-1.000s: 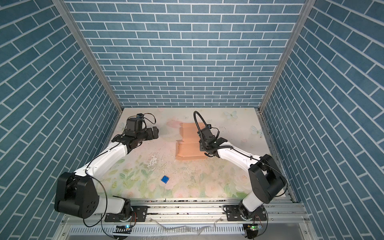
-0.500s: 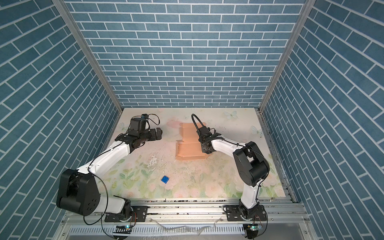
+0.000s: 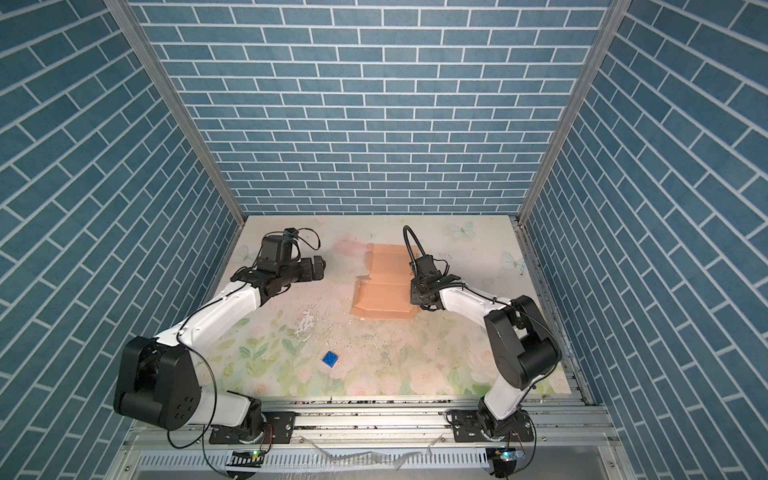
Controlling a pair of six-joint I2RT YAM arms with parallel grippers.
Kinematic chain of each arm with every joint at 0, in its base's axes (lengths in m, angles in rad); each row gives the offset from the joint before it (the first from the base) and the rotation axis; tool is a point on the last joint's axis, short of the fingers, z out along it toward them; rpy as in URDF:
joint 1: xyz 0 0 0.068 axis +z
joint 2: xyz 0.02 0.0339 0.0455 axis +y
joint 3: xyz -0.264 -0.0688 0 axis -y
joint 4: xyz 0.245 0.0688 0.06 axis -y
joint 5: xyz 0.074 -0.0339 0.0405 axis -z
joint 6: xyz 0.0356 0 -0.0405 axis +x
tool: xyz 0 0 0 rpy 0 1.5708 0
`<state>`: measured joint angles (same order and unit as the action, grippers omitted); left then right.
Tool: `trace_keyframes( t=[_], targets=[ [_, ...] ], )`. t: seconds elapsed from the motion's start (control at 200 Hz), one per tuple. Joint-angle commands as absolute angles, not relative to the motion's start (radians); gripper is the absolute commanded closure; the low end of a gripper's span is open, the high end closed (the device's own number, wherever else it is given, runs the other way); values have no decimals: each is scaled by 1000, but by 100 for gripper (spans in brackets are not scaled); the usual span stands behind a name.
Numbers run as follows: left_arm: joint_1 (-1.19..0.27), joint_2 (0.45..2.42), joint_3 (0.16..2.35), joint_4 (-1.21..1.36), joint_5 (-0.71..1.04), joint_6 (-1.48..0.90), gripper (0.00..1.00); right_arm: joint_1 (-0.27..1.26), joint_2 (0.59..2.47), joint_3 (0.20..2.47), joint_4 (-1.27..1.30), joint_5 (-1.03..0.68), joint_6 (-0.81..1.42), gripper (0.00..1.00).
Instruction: Fold the paper box
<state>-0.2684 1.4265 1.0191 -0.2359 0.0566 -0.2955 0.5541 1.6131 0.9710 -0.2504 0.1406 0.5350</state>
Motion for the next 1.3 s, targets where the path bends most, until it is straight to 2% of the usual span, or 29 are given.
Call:
trace_keyframes(
  t=[0.0,0.215,0.5,0.63,0.825,1.09,1.295],
  targets=[
    [-277,1436,1051,-261,77,-285,1,528,1491,905,-146,109,653,100],
    [-324,1422,1025,-224,166,-370,1,508,1311,744,62,83,869,100],
    [-395,1342,971,-190,246,-534,1,526,1267,597,436,103,1176,100],
    [-418,1313,975,-181,288,-632,1,575,1263,571,508,175,1214,100],
    [-432,1306,868,-32,349,-941,5,657,1261,539,574,270,1239,100],
    [-492,1344,673,273,295,-1332,8,699,1242,507,587,328,1246,100],
    [-562,1437,654,418,242,-1501,10,714,1208,468,591,356,1255,100]
  ],
)
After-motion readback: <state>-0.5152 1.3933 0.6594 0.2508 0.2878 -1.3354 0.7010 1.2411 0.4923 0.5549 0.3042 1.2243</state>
